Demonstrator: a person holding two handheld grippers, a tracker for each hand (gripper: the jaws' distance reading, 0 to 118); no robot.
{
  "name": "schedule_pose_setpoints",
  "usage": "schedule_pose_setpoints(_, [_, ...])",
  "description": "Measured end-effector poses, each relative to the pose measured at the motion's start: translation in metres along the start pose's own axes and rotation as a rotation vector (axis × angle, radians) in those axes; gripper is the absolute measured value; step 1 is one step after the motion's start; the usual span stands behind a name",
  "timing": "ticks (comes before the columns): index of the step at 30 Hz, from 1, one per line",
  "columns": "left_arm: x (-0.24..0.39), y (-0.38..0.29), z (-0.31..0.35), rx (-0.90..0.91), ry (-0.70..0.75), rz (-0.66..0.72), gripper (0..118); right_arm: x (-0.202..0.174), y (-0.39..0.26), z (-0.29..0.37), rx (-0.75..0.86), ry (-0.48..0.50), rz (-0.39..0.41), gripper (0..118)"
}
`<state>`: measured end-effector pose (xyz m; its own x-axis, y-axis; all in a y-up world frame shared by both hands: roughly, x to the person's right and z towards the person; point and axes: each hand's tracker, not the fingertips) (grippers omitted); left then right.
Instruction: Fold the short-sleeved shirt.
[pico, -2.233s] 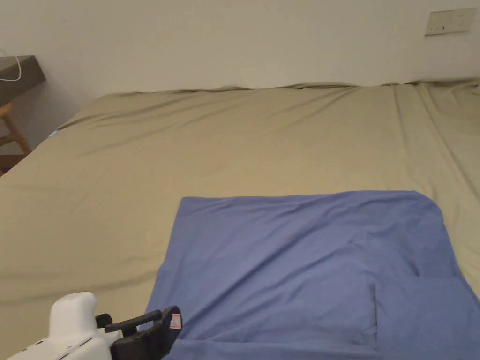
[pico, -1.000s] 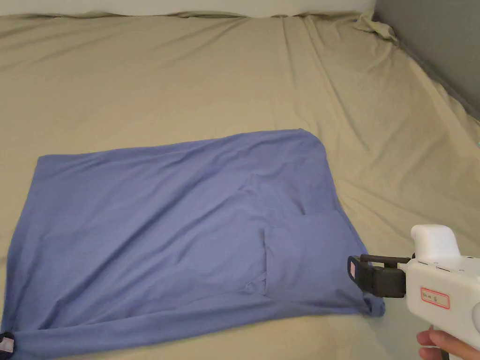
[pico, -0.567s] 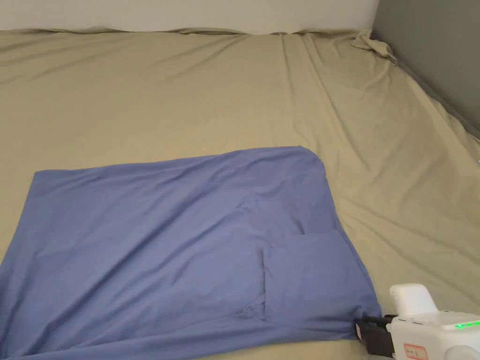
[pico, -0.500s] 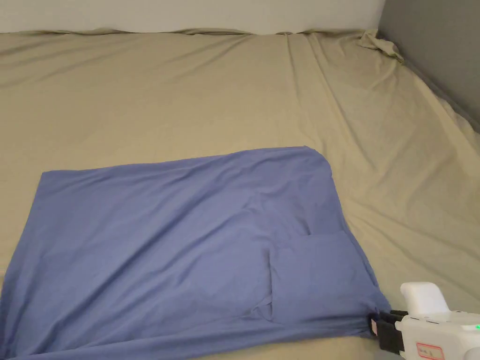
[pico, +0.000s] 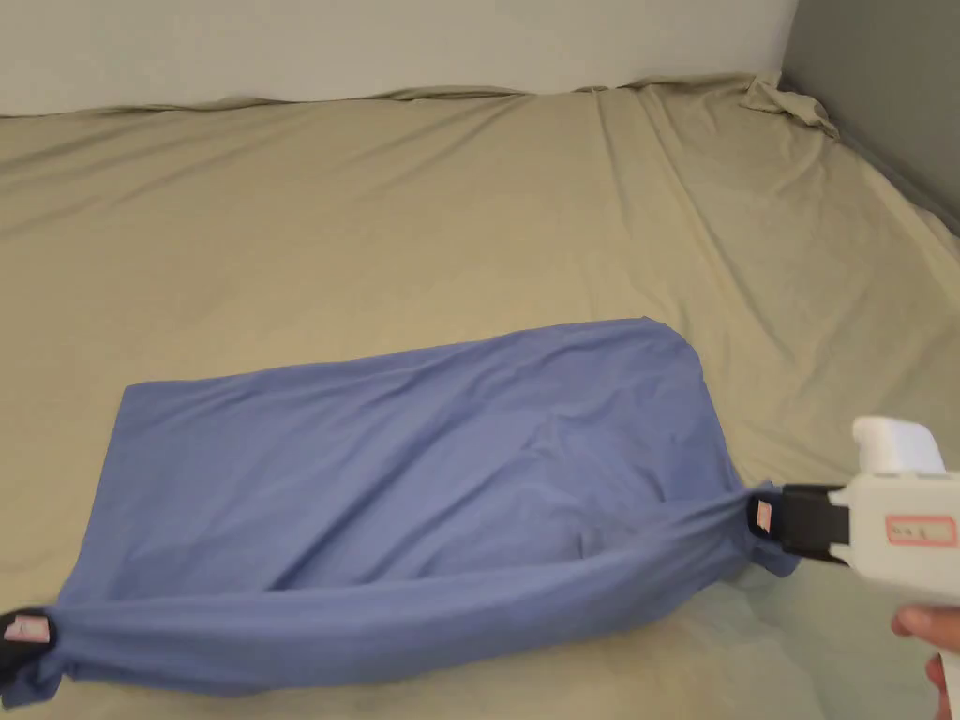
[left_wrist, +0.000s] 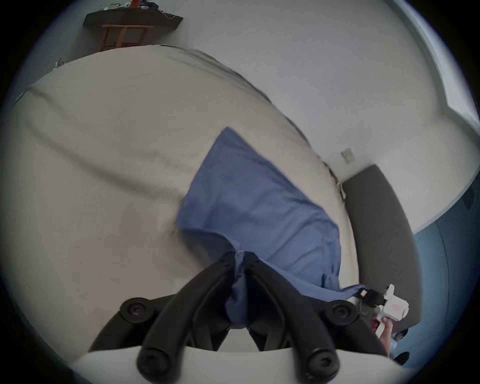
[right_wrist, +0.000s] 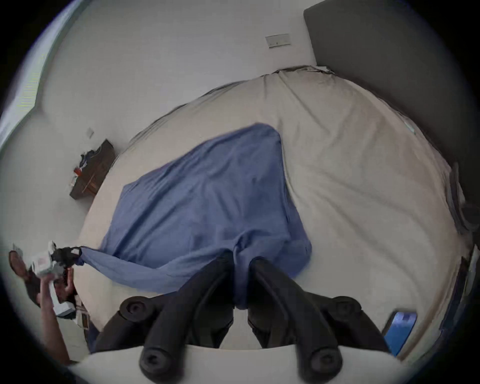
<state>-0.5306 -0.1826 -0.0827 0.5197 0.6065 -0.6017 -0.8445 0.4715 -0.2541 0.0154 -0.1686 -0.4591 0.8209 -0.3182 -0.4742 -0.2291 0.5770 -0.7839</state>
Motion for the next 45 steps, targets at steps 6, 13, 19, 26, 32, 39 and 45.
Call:
schedule_pose_setpoints(6, [0.037,0.049,-0.068,0.055,0.016,0.025,3,-0.012,0.057,-0.079,-0.015,-0.121,0.050,10])
schedule_pose_setpoints(13, [0.036,0.061,-0.155,-0.032,0.247,-0.065,3,-0.019,0.071,-0.159,-0.065,-0.249,0.150,10])
schedule_pose_setpoints(19, [0.034,0.049,-0.174,-0.013,0.346,-0.132,3,-0.021,0.063,-0.184,-0.100,-0.298,0.239,10])
schedule_pose_setpoints(26, [0.075,0.063,-0.081,0.191,0.044,-0.224,118,-0.027,0.100,-0.078,0.188,-0.157,0.107,115])
schedule_pose_setpoints(32, [0.078,-0.006,0.007,0.182,0.120,-0.452,118,-0.064,0.011,0.053,0.405,-0.015,0.183,118])
schedule_pose_setpoints(39, [0.029,-0.091,0.003,-0.016,0.205,-0.403,0,-0.088,-0.099,0.053,0.272,-0.160,0.356,3])
schedule_pose_setpoints(45, [0.052,-0.075,-0.014,0.076,0.297,-0.477,19,-0.089,-0.091,0.054,0.273,-0.091,0.335,3])
